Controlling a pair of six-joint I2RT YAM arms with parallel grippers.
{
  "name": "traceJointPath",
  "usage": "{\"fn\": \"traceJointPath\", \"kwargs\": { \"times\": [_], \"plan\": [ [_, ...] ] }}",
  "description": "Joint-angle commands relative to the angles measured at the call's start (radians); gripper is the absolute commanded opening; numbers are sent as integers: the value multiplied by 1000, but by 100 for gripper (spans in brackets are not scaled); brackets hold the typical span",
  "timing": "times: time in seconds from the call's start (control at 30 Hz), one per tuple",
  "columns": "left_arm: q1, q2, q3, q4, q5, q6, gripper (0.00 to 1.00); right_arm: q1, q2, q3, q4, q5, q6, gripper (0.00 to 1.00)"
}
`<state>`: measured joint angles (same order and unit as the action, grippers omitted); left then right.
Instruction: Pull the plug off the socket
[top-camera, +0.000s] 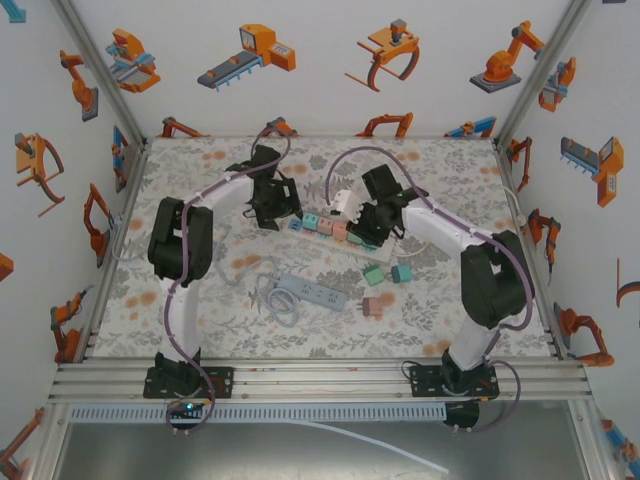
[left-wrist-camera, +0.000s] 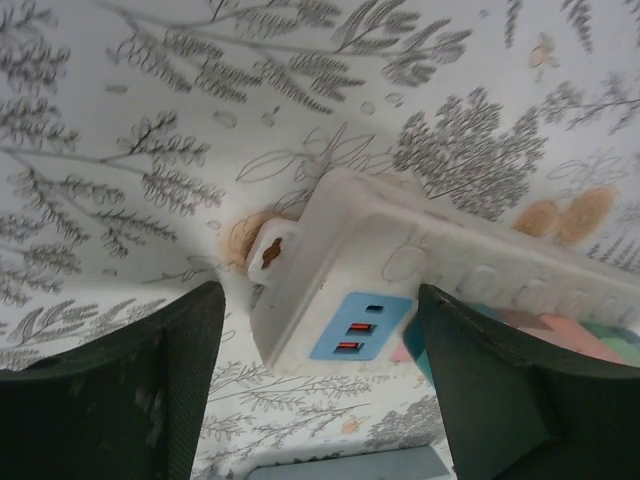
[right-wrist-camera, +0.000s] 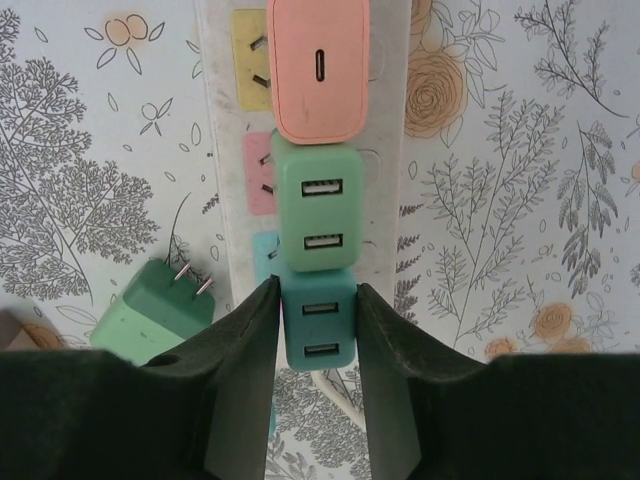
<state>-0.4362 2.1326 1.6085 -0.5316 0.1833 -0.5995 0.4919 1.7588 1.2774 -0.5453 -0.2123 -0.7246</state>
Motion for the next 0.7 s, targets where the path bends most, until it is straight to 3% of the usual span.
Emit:
{"fn": "traceJointPath", "kwargs": {
  "times": [0.0,0.07,0.23,0.47,0.67],
  "plan": [
    [1,-33,-119,-39,-8,21,68,13,42,23,-63,2,-44,43],
    [2,-71,-186,-16,-16,18,67,11,41,23,-64,6,-47,48],
    [4,-97,-246,4,-20,22,66,11,42,21,-65,2,-69,30],
    [-2,-70,-242,6,-27,22,65,11,3,48,-58,-29,-76,21],
    [-2,-43,-261,20,-41,6,66,-5,-18,90,-53,-134,-44,18]
  ]
}}
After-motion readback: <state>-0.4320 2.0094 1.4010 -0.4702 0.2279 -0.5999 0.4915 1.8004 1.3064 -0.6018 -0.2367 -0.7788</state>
